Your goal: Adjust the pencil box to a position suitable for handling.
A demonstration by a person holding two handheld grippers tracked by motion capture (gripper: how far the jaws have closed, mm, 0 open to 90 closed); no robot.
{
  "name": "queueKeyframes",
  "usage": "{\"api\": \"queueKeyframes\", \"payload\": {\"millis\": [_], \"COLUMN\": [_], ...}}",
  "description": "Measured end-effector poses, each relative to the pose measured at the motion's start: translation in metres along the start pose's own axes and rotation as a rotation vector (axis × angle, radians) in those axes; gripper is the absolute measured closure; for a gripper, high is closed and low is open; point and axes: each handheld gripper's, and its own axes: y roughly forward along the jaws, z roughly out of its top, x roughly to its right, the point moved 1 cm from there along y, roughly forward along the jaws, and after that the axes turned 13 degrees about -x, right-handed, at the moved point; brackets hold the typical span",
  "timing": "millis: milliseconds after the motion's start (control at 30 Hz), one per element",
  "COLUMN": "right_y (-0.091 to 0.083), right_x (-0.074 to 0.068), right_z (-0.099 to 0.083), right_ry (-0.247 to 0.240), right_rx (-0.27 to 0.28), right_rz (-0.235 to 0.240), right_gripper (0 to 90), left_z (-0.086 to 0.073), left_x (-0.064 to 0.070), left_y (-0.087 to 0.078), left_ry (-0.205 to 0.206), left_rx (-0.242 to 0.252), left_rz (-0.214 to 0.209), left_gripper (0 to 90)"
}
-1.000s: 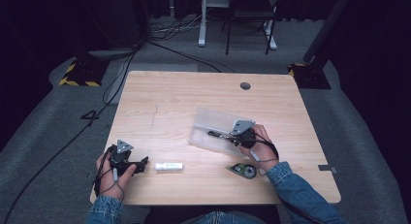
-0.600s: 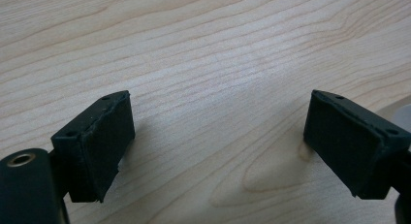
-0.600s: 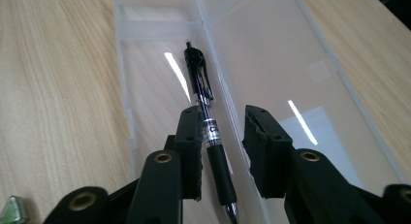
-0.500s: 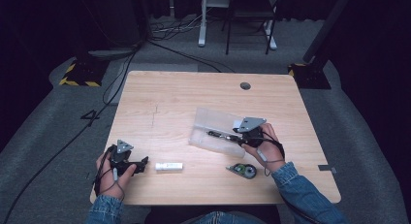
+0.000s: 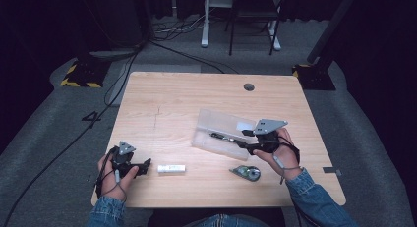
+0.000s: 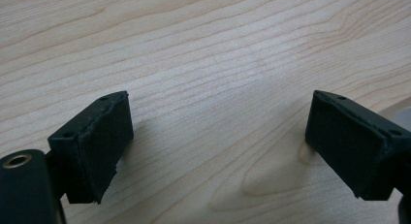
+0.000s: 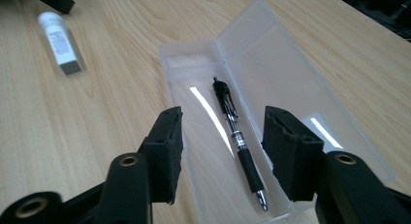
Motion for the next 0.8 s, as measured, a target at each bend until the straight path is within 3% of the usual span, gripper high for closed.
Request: {"api": "queueKeyframes", "payload": {"millis": [333, 533, 800], "right_y": [-0.014, -0.013, -0.007], "right_x": [-0.008, -0.013, -0.015], "right_z": [-0.02, -0.033, -0.053], "right_ry": [0.065, 0.082, 0.102], "right_rx": [-0.002, -0.059, -0.138], "right_rz": [0.096, 0.112, 0.131], "right_gripper": [35.3, 26.1, 22.1], "left_z": [0.001, 0.001, 0.001], "left_x": [0.0, 0.0, 0.0], "left_y": [0.0, 0.001, 0.001], "left_ry": [0.0, 0.004, 0.004], "left_rx": [-0.001, -0.002, -0.002], "left_rz": [0.0, 0.0, -0.002], "left_gripper": [9.7, 9.7, 9.6]}}
